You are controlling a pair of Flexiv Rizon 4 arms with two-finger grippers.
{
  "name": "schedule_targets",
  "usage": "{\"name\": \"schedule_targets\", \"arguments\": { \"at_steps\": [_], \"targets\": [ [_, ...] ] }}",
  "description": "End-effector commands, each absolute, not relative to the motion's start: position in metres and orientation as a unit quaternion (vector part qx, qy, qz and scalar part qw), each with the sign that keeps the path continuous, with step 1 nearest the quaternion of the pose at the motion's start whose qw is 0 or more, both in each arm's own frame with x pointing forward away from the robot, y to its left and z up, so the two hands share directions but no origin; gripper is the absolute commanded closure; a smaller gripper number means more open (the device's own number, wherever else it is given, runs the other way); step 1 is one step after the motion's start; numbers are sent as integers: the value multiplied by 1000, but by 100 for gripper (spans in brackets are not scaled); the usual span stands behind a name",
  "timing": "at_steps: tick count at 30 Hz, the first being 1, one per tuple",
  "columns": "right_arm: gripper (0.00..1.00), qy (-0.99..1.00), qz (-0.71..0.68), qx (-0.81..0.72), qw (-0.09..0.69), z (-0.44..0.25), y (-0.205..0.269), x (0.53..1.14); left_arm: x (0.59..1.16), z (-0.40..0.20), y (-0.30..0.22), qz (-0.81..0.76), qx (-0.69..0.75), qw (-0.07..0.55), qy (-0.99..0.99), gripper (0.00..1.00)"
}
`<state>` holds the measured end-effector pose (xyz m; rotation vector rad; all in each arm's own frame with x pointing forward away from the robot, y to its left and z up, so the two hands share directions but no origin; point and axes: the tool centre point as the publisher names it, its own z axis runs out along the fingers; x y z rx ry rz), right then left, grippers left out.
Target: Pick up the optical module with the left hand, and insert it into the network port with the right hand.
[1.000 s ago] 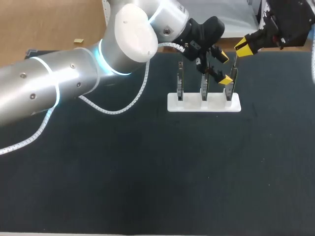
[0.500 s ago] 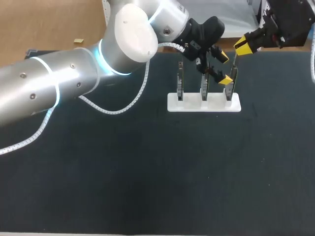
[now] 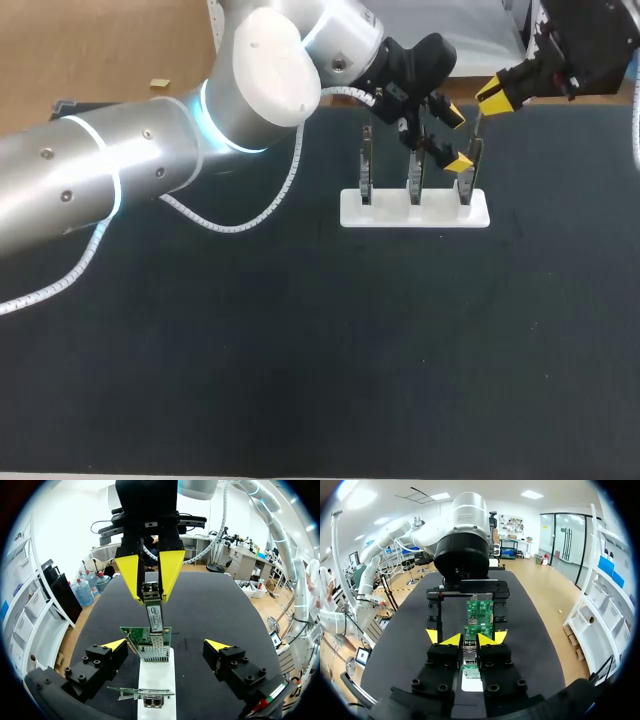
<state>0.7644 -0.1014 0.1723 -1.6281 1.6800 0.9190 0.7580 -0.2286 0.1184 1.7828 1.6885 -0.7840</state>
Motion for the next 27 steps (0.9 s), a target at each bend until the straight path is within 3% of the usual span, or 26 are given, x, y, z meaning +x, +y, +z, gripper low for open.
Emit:
{"name": "schedule_targets", "arguments": {
  "at_steps": [1,27],
  "targets": [
    [100,637,346,-616,309,169,-101,763,760,119,-230,-292,665,275,630,0],
    [100,639,338,-616,312,169,-101,767,760,119,-230,-292,665,275,630,0]
  ]
}}
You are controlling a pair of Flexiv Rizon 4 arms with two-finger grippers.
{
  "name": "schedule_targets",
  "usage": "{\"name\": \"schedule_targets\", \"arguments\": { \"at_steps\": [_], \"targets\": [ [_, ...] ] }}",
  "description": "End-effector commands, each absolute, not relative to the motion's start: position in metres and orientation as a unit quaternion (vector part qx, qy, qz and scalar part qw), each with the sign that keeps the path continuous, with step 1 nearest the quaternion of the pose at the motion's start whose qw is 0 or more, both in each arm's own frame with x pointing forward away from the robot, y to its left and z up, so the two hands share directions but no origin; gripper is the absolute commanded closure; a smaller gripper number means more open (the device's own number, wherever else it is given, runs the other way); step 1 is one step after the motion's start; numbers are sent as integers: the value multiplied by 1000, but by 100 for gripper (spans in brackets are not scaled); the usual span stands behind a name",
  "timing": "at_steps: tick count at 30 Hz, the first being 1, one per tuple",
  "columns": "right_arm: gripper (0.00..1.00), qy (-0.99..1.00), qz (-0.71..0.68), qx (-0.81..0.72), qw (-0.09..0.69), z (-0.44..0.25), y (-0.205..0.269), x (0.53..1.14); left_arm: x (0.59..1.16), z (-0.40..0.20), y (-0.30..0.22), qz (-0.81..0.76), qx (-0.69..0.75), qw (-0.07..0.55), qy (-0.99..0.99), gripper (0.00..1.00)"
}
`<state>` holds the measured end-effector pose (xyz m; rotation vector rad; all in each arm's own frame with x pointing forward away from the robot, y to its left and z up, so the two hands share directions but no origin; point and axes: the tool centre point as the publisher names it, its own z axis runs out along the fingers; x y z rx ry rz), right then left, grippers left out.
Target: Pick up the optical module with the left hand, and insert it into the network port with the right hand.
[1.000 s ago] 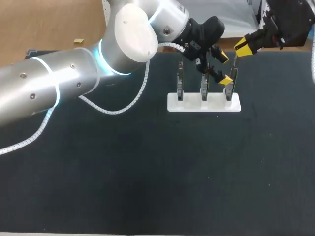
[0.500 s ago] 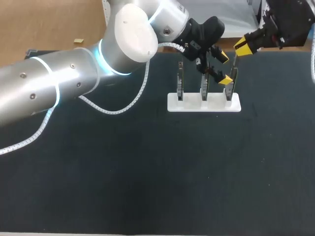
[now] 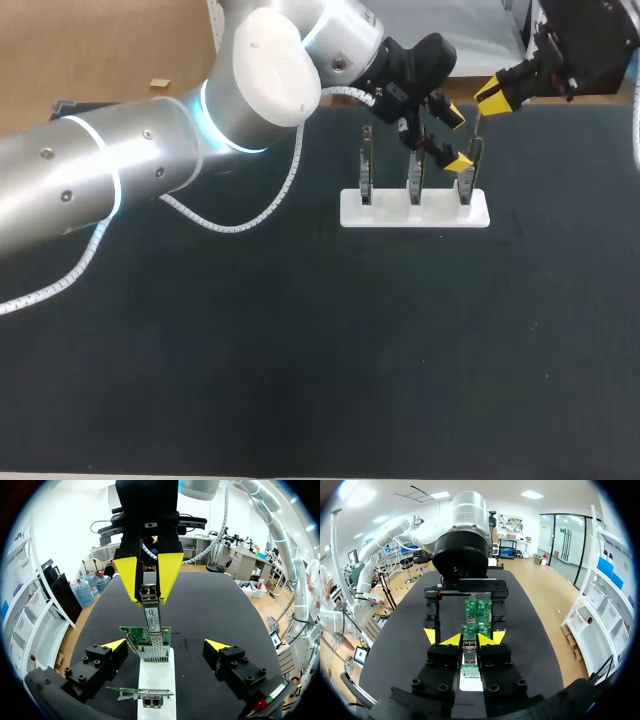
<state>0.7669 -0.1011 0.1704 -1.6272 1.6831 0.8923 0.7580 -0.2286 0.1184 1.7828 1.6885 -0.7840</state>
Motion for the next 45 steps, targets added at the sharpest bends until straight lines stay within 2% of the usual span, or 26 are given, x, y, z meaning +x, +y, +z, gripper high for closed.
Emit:
{"name": "schedule_targets", "arguments": {
  "at_steps": [1,16,17,18,34,35,36,37,45],
  "targets": [
    [100,640,338,-616,312,169,-101,767,760,119,-230,-292,665,275,630,0],
    [100,646,336,-613,307,164,-101,766,760,119,-230,-292,665,275,630,0],
    [62,646,336,-613,307,164,-101,766,760,119,-230,-292,665,275,630,0],
    [0,646,336,-613,307,164,-101,767,760,119,-230,-292,665,275,630,0],
    [0,631,368,-596,333,186,-103,771,760,119,-230,-292,665,275,630,0],
    [41,630,367,-596,335,187,-103,771,760,119,-230,-292,665,275,630,0],
    [75,628,369,-597,337,188,-103,772,760,119,-230,-292,665,275,630,0],
    [100,625,368,-601,336,189,-103,772,760,119,-230,-292,665,275,630,0],
    [100,622,362,-607,337,189,-101,772,760,119,-230,-292,665,275,630,0]
  ]
}}
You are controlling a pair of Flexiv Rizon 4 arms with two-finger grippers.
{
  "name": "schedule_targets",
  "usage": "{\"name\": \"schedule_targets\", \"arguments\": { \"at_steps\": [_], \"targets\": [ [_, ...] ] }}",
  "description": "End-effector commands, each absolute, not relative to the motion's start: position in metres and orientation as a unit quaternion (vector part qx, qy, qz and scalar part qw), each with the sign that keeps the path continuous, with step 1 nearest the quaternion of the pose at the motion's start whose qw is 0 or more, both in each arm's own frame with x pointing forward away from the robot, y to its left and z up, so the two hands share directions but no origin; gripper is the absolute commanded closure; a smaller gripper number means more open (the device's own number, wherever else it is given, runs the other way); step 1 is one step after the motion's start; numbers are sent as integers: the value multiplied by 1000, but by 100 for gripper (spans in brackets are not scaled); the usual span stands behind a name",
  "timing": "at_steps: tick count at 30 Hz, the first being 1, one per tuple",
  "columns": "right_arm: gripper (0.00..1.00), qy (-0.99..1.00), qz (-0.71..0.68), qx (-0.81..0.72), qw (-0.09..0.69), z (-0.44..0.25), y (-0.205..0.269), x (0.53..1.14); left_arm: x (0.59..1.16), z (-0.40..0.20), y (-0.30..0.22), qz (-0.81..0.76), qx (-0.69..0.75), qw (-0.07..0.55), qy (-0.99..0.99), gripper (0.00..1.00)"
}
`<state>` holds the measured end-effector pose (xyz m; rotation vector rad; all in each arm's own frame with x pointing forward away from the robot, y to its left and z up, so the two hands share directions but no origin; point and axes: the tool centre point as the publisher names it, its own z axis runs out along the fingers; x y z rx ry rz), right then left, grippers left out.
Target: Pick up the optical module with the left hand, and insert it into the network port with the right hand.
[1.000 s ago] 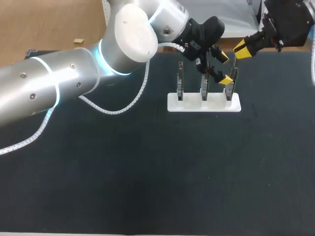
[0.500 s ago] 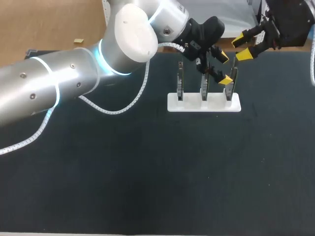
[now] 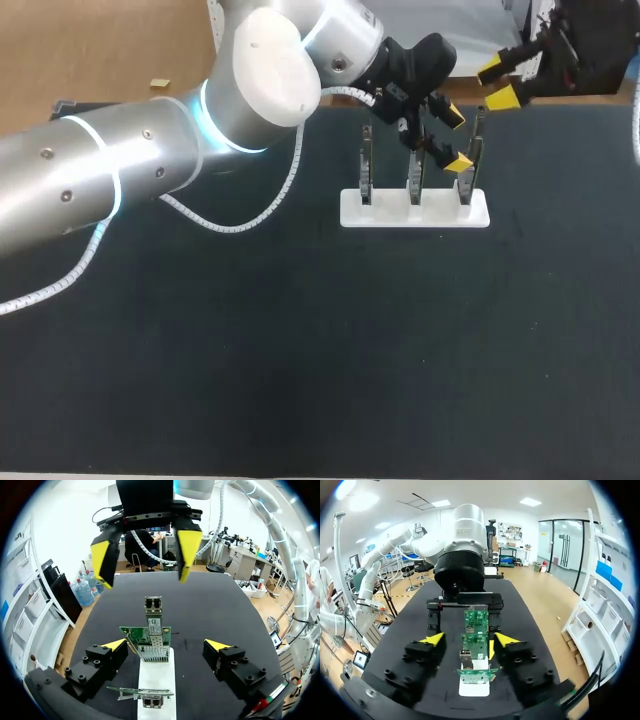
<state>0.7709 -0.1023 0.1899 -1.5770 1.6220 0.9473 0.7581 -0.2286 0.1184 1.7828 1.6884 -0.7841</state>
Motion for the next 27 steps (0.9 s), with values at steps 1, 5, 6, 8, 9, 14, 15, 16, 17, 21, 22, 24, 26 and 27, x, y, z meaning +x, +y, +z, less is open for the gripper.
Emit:
{"name": "schedule_targets", "arguments": {
  "at_steps": [1,5,6,8,9,14,15,16,17,21,22,24,26,27],
  "targets": [
    [100,622,361,-607,337,189,-100,772,760,119,-230,-292,665,275,630,0],
    [100,621,362,-608,336,188,-99,773,760,119,-230,-292,665,275,630,0],
    [100,621,362,-609,335,187,-98,773,760,119,-230,-292,665,275,630,0],
    [100,621,362,-609,334,187,-98,774,760,119,-230,-292,665,275,630,0],
    [100,621,363,-609,333,187,-98,773,760,119,-230,-292,665,275,630,0],
    [100,624,361,-611,326,182,-98,772,760,119,-230,-292,665,275,630,0],
    [100,626,362,-610,325,181,-98,771,760,119,-230,-292,665,275,630,0],
    [100,626,362,-609,324,180,-98,771,760,119,-230,-292,665,275,630,0],
    [100,627,362,-610,322,178,-98,771,760,119,-230,-292,665,275,630,0],
    [100,632,364,-609,312,172,-99,771,760,119,-230,-292,665,275,630,0],
    [100,632,365,-609,311,171,-99,771,760,119,-230,-292,665,275,630,0],
    [100,633,365,-610,308,168,-99,771,760,119,-230,-292,665,275,630,0],
    [100,635,365,-609,304,165,-99,771,760,119,-230,-292,665,275,630,0],
    [100,635,366,-609,303,164,-99,771,760,119,-230,-292,665,275,630,0]
  ]
}}
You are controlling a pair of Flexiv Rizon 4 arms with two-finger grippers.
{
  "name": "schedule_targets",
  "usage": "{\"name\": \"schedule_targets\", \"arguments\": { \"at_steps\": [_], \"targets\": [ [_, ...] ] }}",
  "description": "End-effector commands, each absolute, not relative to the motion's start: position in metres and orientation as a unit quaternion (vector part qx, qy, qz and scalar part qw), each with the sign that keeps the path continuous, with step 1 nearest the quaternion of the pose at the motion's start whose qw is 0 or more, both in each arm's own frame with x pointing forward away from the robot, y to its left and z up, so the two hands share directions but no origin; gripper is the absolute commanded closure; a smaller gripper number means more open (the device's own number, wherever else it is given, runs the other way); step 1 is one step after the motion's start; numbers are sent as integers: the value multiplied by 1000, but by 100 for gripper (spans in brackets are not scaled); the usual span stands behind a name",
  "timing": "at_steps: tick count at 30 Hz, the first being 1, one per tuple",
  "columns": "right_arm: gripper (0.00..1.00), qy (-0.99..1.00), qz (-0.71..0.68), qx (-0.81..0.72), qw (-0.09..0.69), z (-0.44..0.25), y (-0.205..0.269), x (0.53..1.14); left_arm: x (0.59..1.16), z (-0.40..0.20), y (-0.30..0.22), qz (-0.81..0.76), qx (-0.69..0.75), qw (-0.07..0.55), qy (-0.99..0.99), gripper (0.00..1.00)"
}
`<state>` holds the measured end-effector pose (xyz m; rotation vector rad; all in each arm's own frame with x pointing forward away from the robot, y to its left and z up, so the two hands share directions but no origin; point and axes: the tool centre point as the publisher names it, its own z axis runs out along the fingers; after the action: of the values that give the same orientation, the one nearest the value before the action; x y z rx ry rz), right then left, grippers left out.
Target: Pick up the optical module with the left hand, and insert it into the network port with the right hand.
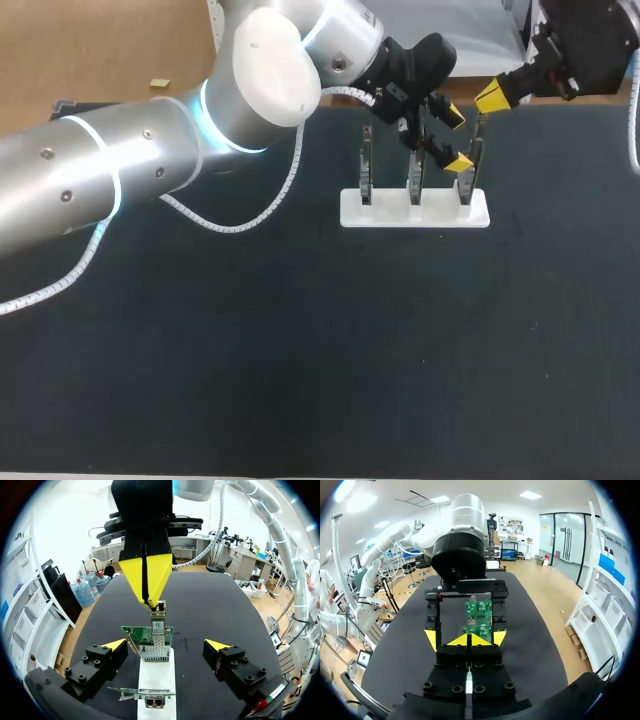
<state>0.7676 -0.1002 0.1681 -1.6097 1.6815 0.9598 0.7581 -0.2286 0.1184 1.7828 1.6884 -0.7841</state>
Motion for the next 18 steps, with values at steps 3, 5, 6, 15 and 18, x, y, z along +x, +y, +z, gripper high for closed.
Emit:
{"name": "schedule_targets", "arguments": {
  "at_steps": [3,5,6,15,18],
  "targets": [
    [100,638,367,-609,296,159,-100,771,760,119,-230,-292,665,275,630,0],
    [100,640,369,-610,288,156,-99,773,760,119,-230,-292,665,275,630,0],
    [100,640,366,-613,284,155,-98,774,760,119,-230,-292,665,275,630,0],
    [100,645,366,-612,274,148,-100,776,760,119,-230,-292,665,275,630,0],
    [100,649,368,-609,271,144,-101,774,760,119,-230,-292,665,275,630,0]
  ]
}}
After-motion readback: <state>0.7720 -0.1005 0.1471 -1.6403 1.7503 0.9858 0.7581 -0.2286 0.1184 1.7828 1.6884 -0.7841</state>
